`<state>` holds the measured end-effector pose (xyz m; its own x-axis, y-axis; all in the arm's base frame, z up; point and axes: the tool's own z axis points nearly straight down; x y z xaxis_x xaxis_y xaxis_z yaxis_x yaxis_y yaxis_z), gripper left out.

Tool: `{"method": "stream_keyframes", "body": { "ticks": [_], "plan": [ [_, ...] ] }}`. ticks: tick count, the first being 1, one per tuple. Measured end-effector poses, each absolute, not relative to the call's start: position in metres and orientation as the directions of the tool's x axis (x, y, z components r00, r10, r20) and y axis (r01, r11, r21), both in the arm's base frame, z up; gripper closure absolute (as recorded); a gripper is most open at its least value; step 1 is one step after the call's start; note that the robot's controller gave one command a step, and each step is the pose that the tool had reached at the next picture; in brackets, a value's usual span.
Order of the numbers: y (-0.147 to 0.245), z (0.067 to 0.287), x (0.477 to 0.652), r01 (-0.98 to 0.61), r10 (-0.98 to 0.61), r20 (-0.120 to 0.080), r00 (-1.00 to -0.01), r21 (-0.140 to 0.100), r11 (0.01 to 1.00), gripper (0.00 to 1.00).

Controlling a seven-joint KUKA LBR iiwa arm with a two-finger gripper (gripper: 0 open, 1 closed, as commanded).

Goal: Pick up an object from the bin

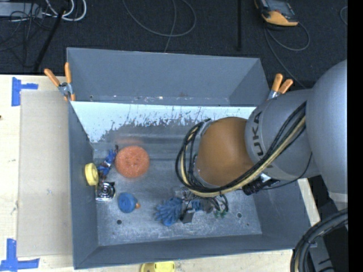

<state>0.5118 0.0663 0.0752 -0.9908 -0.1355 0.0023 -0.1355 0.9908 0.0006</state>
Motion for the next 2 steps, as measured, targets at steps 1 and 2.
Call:
{"method": "stream_keyframes", "body": {
  "ticks": [1, 2],
  "plan": [
    [0.066, 0.075, 0.512, -0.134, -0.134, 0.002, -0.991, 0.001, 0.991, 1.00],
    [0.079, 0.250, 0.508, -0.118, -0.118, -0.004, -0.993, 0.000, 0.993, 1.00]
  ]
}}
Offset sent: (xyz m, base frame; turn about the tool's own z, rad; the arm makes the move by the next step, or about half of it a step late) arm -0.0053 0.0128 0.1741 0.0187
